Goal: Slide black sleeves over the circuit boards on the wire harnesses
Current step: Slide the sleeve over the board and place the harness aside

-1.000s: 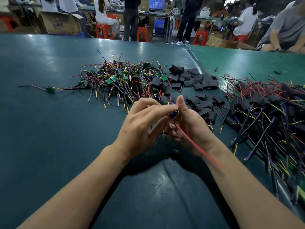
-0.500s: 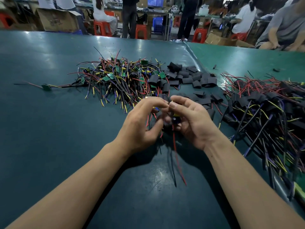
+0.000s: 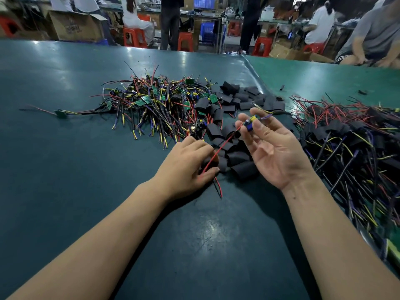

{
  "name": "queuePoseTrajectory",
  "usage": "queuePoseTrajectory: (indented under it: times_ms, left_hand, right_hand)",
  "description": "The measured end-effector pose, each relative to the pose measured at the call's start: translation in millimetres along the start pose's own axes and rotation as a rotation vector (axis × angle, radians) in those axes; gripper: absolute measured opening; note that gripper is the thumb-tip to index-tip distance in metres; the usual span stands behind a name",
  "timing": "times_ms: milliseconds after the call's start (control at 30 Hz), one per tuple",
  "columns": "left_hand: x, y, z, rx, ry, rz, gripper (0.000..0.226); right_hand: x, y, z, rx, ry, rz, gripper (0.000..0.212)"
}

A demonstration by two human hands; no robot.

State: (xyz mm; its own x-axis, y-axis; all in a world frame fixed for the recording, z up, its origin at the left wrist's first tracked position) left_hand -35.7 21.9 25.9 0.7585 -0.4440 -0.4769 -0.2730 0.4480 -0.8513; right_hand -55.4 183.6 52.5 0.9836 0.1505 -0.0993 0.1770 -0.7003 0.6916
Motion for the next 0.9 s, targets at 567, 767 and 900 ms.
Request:
queuePoseTrajectory:
  times_ms: [567,767,900]
  left_hand:
    - [6,-20,-19,0.049,-0.236,0.21,0.026]
    - [6,-20,-22,0.233,-0.26,0.321,0.024]
    - [6,-18,-32,0.258,-0.334,0.359,0.021]
  right_hand:
    - [5,0,-12,0.094,-0.221,0.057,0.022]
    - [6,-6,-23,0.123,-0.301,0.152,0.02]
    - [4,-10,-24,0.108,-0.292,0.185,0.016]
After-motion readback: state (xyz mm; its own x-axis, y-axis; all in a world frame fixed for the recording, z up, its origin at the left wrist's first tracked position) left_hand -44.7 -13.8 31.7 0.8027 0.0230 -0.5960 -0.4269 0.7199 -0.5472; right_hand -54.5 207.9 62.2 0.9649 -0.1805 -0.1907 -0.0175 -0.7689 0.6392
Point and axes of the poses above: each hand's wrist, its own x-axis away from the middle knuckle, its own y-axis out of the palm, z = x × y, the point moved 6 cm from there along -x, towards the middle knuckle, and after that the axes turned 4 degrees about -x, right-handed, at the moved point
